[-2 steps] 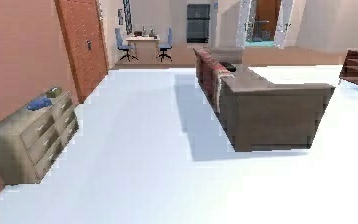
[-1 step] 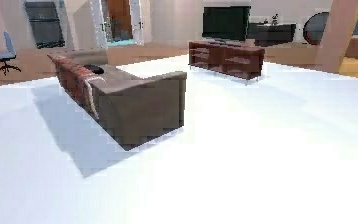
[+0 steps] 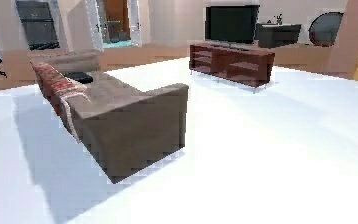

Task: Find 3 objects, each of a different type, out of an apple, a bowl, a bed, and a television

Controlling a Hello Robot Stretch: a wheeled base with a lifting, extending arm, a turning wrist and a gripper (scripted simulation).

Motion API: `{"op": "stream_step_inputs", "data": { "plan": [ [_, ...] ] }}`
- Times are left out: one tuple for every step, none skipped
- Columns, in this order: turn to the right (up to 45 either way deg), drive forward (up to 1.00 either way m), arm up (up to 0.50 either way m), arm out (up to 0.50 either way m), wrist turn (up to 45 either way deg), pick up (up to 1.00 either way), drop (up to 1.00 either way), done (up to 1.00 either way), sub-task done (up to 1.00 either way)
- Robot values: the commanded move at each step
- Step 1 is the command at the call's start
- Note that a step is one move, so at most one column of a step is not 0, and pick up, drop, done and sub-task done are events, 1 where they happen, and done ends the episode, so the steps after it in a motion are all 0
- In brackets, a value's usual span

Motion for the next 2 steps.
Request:
{"op": "stream_step_inputs", "data": {
  "plan": [
    [27.0,0.0,0.0,0.0,0.0,0.0,0.0,0.0,0.0],
    [0.0,1.0,0.0,0.0,0.0,0.0,0.0,0.0,0.0]
  ]
}}
